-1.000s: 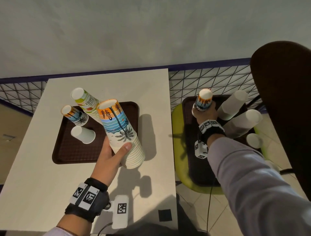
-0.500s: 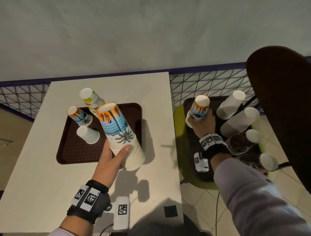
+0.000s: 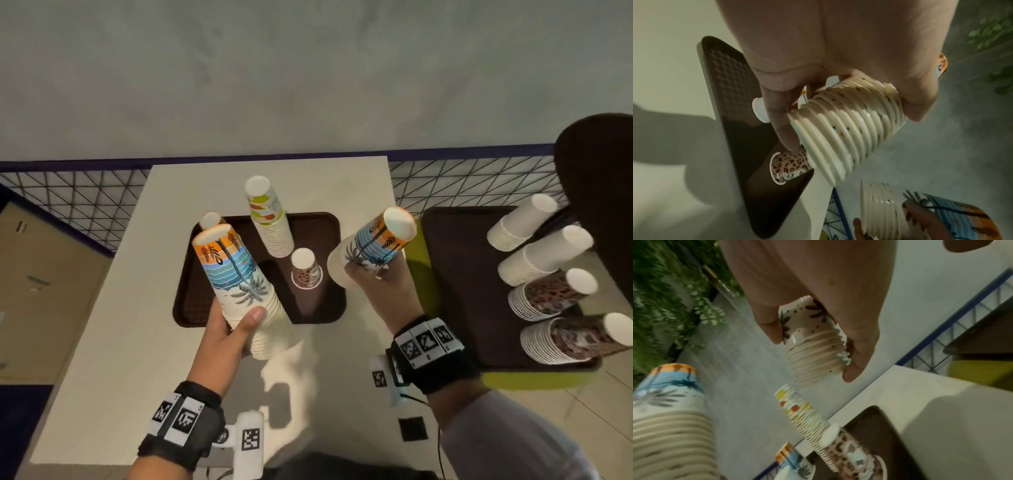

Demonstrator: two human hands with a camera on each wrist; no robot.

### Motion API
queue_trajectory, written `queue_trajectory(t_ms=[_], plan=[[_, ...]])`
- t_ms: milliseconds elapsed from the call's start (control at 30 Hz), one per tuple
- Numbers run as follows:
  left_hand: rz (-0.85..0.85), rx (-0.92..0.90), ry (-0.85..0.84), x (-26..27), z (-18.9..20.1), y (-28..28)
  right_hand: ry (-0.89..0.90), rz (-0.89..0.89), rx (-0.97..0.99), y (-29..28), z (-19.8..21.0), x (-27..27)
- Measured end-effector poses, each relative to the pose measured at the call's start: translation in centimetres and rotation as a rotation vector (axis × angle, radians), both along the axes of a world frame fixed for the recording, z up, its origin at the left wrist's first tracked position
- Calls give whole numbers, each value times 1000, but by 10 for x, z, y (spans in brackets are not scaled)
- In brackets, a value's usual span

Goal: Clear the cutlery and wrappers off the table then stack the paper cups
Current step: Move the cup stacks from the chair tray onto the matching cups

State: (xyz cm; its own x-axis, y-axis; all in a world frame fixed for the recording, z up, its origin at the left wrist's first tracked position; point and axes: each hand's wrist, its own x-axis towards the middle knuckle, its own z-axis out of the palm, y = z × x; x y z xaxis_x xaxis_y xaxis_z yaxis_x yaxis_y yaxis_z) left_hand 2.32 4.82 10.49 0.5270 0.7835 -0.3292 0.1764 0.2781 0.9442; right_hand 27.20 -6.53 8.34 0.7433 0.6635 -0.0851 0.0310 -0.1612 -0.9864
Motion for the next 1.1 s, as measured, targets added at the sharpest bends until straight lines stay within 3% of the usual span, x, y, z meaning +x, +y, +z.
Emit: queue_trajectory(t_ms=[233,467,733,900,1100], plan=[[-9,36,-17,-74,4,73,22,52,12,88,12,-87],[22,13,-28,-122,3,129,2,90,22,178,9,-138],[53,-7,-136,-134,4,155,-57,88,-42,269,1,-143],[58,-2,-93,-141,-4,163,-69,70,-11,312,-2,-129],[20,34,-98,-144,-1,170,-136,172,-232,352,-36,-116]])
